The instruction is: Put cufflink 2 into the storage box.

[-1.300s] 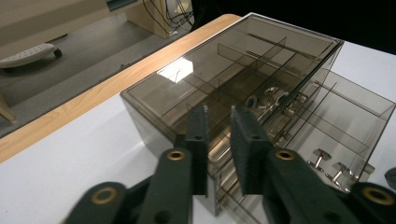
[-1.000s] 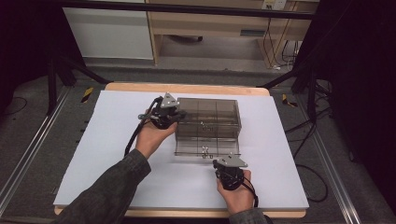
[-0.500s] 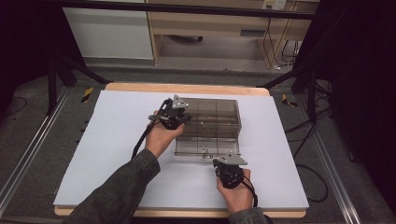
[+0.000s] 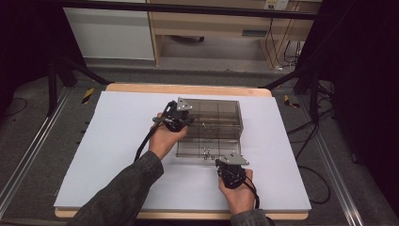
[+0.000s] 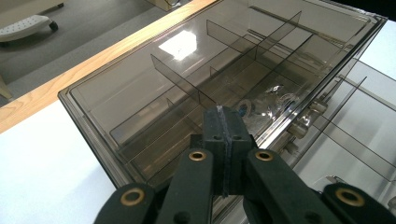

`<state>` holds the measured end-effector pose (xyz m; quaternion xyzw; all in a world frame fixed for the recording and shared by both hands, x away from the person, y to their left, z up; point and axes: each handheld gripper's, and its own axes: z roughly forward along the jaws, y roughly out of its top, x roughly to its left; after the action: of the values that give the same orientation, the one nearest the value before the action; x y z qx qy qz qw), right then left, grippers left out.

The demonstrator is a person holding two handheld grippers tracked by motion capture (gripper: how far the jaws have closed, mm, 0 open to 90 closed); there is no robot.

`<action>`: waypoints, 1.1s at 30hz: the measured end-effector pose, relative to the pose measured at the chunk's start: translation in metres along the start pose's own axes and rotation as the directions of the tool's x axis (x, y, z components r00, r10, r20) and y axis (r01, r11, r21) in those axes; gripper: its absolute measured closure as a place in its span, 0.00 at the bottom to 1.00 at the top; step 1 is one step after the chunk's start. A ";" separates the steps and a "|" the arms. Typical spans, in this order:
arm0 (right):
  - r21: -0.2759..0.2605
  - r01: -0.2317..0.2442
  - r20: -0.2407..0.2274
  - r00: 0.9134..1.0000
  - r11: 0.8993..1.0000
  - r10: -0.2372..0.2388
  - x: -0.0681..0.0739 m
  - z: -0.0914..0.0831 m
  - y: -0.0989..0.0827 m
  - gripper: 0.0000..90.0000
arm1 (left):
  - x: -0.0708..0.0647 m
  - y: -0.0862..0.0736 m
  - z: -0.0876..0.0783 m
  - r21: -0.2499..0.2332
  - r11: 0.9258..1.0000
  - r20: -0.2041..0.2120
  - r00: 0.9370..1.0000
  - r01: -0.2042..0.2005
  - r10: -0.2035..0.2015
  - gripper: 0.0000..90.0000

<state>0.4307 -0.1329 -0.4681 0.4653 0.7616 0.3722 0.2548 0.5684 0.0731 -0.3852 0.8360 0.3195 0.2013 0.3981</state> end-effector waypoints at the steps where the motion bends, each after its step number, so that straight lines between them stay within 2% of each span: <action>1: -0.001 0.008 0.006 1.000 1.000 -0.008 -0.001 0.000 0.000 1.00 | 0.000 0.000 0.000 0.000 1.000 -0.001 1.000 -0.001 0.001 1.00; 2: 0.003 -0.006 0.005 1.000 1.000 0.006 -0.001 0.000 0.000 1.00 | 0.000 0.000 0.000 0.001 1.000 -0.001 1.000 -0.002 0.002 1.00; 9: 0.003 0.009 0.030 1.000 1.000 -0.009 -0.006 0.003 0.003 1.00 | -0.001 0.000 0.000 0.000 1.000 -0.002 1.000 -0.002 0.002 1.00; 12: -0.001 0.018 0.023 1.000 1.000 -0.018 -0.006 0.004 0.003 1.00 | 0.000 0.000 0.000 0.001 1.000 0.000 1.000 0.000 0.000 1.00; 18: -0.003 0.011 0.030 0.999 1.000 -0.011 -0.006 0.006 0.006 1.00 | -0.001 0.000 0.000 0.001 1.000 -0.002 1.000 -0.003 0.003 1.00; 25: -0.007 -0.003 0.044 0.999 1.000 0.003 -0.015 0.008 0.007 1.00 | -0.002 0.000 0.001 -0.002 1.000 0.002 1.000 -0.003 0.003 1.00; 33: -0.018 0.006 0.058 0.998 1.000 -0.005 -0.016 0.010 0.009 1.00 | -0.002 0.001 0.001 0.002 1.000 0.001 1.000 -0.003 0.003 1.00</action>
<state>0.4498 -0.1418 -0.4666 0.4716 0.7517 0.3649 0.2818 0.5680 0.0706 -0.3853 0.8371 0.3182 0.2009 0.3971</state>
